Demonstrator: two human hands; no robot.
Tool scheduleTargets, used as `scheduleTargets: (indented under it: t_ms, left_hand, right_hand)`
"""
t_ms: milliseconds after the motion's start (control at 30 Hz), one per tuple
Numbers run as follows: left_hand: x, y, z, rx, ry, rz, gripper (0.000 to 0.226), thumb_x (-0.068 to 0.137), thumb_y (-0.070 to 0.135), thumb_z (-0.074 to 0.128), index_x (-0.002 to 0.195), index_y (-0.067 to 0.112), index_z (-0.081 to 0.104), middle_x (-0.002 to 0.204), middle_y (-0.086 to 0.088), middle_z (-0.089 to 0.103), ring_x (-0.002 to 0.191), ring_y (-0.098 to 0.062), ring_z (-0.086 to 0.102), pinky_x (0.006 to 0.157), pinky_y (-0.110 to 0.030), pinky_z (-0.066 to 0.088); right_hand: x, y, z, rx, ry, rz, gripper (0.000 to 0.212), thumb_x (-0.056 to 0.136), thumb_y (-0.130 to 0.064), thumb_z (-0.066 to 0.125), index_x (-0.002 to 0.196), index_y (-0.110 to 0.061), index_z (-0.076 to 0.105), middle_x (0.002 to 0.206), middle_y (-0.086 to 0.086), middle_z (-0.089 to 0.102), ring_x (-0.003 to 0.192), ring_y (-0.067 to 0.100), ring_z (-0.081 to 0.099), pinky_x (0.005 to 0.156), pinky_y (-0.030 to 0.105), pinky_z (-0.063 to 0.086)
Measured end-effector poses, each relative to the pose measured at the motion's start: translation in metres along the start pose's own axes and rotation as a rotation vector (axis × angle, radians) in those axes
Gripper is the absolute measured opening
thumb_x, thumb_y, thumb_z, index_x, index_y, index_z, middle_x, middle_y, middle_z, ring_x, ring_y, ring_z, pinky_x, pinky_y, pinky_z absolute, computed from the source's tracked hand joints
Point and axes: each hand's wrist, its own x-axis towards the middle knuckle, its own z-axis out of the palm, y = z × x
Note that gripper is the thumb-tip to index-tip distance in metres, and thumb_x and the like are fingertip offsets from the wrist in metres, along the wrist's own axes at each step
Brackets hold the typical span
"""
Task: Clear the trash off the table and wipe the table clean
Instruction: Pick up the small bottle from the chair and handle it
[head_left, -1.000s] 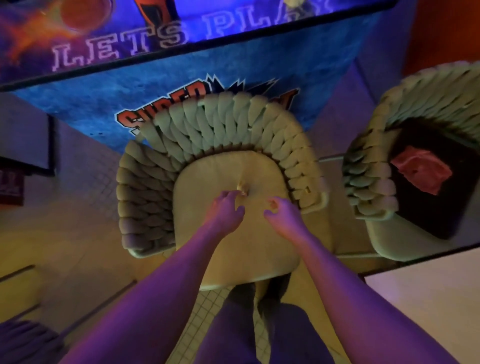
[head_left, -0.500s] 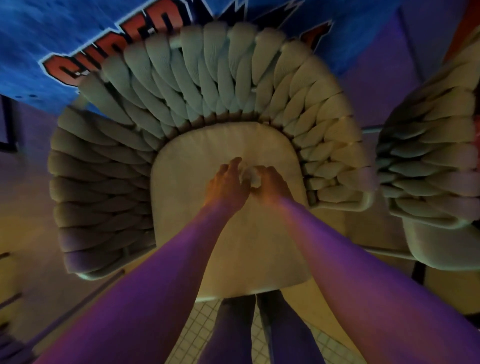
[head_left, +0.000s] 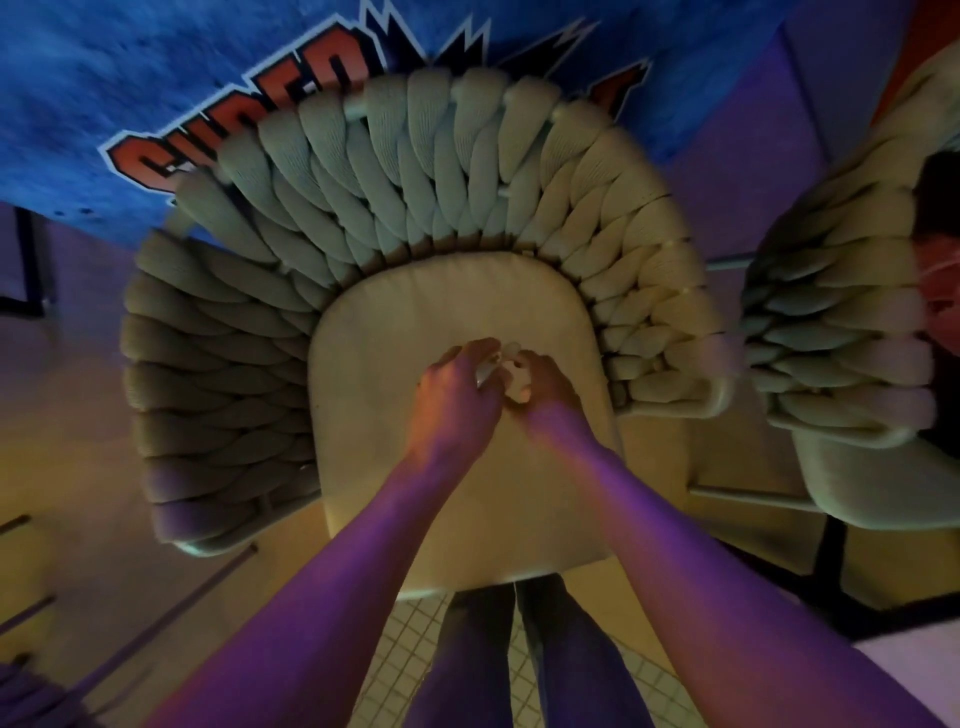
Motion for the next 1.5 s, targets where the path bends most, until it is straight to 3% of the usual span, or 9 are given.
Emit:
scheduleTargets:
  t_ms: [133,333,533,700,900,1000,1167,1300,1500]
  left_hand:
    - [-0.038,0.039,-0.03,-0.104,0.019,0.045,0.035,0.087,0.022,0.067,0.122,0.02,0.069,0.115,-0.001,0.072,0.103,-0.02,0.068,0.09,-0.035,0.054]
    - [-0.095,0.107,-0.066,-0.187,-0.019,0.209,0.032,0.088,0.025,0.071,0.119,0.025,0.068,0.107,0.008,0.07,0.095,-0.007,0.066,0.083,-0.029,0.054]
    - [-0.153,0.17,-0.094,-0.18,-0.098,0.451,0.032,0.091,0.03,0.068,0.123,0.028,0.065,0.107,0.01,0.067,0.087,-0.006,0.065,0.078,-0.033,0.055]
    - [-0.192,0.208,-0.092,-0.186,-0.184,0.65,0.035,0.091,0.029,0.067,0.125,0.033,0.062,0.112,0.012,0.066,0.099,-0.011,0.062,0.08,-0.039,0.055]
    - [-0.264,0.258,-0.062,-0.201,-0.34,0.803,0.032,0.095,0.031,0.059,0.127,0.029,0.062,0.122,0.011,0.066,0.108,-0.006,0.064,0.087,-0.036,0.056]
    - [-0.305,0.278,-0.039,-0.212,-0.454,0.844,0.032,0.097,0.033,0.057,0.128,0.029,0.063,0.124,0.014,0.066,0.109,-0.005,0.065,0.085,-0.036,0.057]
    - [-0.386,0.308,0.009,-0.224,-0.573,0.905,0.032,0.096,0.027,0.064,0.127,0.031,0.06,0.12,0.017,0.067,0.107,-0.002,0.065,0.085,-0.035,0.059]
    - [-0.44,0.337,0.047,-0.154,-0.69,1.001,0.035,0.097,0.028,0.064,0.132,0.028,0.06,0.124,0.021,0.065,0.11,0.002,0.063,0.087,-0.027,0.058]
    - [-0.505,0.383,0.1,-0.048,-0.809,1.13,0.037,0.096,0.034,0.063,0.132,0.041,0.055,0.125,0.023,0.063,0.107,0.003,0.061,0.087,-0.02,0.056]
  right_hand:
    - [-0.055,-0.017,-0.031,0.165,0.089,-0.053,0.048,0.082,-0.015,0.074,0.128,-0.019,0.06,0.117,0.004,0.064,0.101,0.019,0.066,0.088,0.042,0.054]
    - [-0.147,-0.037,-0.084,0.283,0.279,-0.115,0.037,0.087,-0.019,0.069,0.123,-0.021,0.063,0.108,0.001,0.069,0.097,0.014,0.068,0.082,0.034,0.056]
    - [-0.236,-0.051,-0.135,0.389,0.476,-0.184,0.034,0.078,-0.041,0.058,0.111,-0.035,0.06,0.103,-0.001,0.066,0.09,0.01,0.066,0.074,0.017,0.051]
    - [-0.295,-0.032,-0.159,0.454,0.613,-0.152,0.038,0.075,-0.035,0.065,0.113,-0.039,0.062,0.105,0.004,0.067,0.091,0.015,0.069,0.073,0.025,0.056]
    - [-0.384,0.015,-0.176,0.511,0.853,-0.099,0.043,0.078,-0.013,0.072,0.104,-0.046,0.061,0.103,0.002,0.064,0.088,0.016,0.068,0.075,0.028,0.058]
    - [-0.433,0.044,-0.178,0.521,0.951,-0.059,0.039,0.08,-0.002,0.073,0.109,-0.027,0.067,0.101,0.004,0.062,0.085,0.015,0.067,0.071,0.021,0.057]
    - [-0.523,0.103,-0.179,0.576,1.105,-0.005,0.037,0.082,-0.004,0.075,0.106,-0.031,0.066,0.102,0.002,0.065,0.083,0.007,0.066,0.067,0.011,0.052]
    - [-0.583,0.143,-0.184,0.692,1.189,0.062,0.038,0.084,-0.01,0.076,0.103,-0.039,0.062,0.105,-0.005,0.067,0.083,0.005,0.066,0.066,0.015,0.054]
    - [-0.652,0.193,-0.196,0.818,1.372,0.148,0.027,0.084,-0.011,0.077,0.104,-0.022,0.063,0.097,-0.011,0.069,0.08,0.009,0.065,0.066,0.02,0.055]
